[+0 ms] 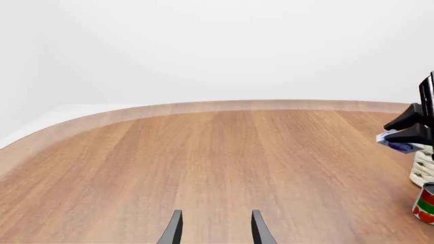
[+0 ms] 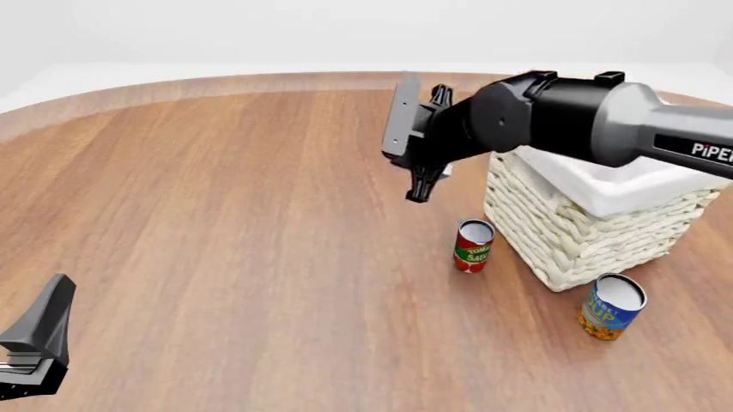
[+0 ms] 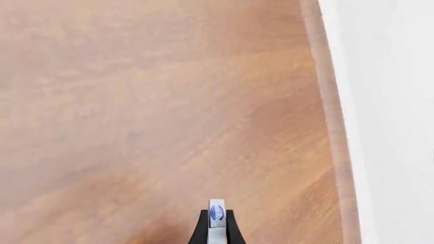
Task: Pick up the alphabet soup and the cream cheese box, and put them in the basket.
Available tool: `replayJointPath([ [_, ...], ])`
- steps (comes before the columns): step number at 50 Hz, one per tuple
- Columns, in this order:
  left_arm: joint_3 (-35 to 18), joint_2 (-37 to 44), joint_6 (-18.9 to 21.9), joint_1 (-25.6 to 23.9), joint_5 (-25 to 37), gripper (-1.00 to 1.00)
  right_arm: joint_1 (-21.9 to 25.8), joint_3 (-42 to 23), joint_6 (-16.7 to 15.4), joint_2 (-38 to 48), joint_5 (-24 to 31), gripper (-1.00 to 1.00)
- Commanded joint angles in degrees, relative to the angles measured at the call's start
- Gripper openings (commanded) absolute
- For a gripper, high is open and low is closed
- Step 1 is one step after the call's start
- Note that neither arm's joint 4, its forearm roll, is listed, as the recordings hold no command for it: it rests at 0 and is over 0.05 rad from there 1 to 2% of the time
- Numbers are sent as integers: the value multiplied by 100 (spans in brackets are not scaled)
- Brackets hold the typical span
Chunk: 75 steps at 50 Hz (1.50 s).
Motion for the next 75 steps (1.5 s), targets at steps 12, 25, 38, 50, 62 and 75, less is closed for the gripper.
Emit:
replayJointPath([
  [12,0,0,0,0,0,100,488,-93,1336,-775,260,-100],
  [25,0,0,0,0,0,100,842,23,2086,-1269,406,-100],
  [38,0,0,0,0,0,100,1078,50,3053,-1641,520,-100],
  [50,0,0,0,0,0,100,1097,115,3289,-1794,563,-100],
  [62,0,0,0,0,0,100,1109,83,3293,-1835,567,-100],
  [75,0,0,0,0,0,100,1018,263,3570,-2115,600,-100],
])
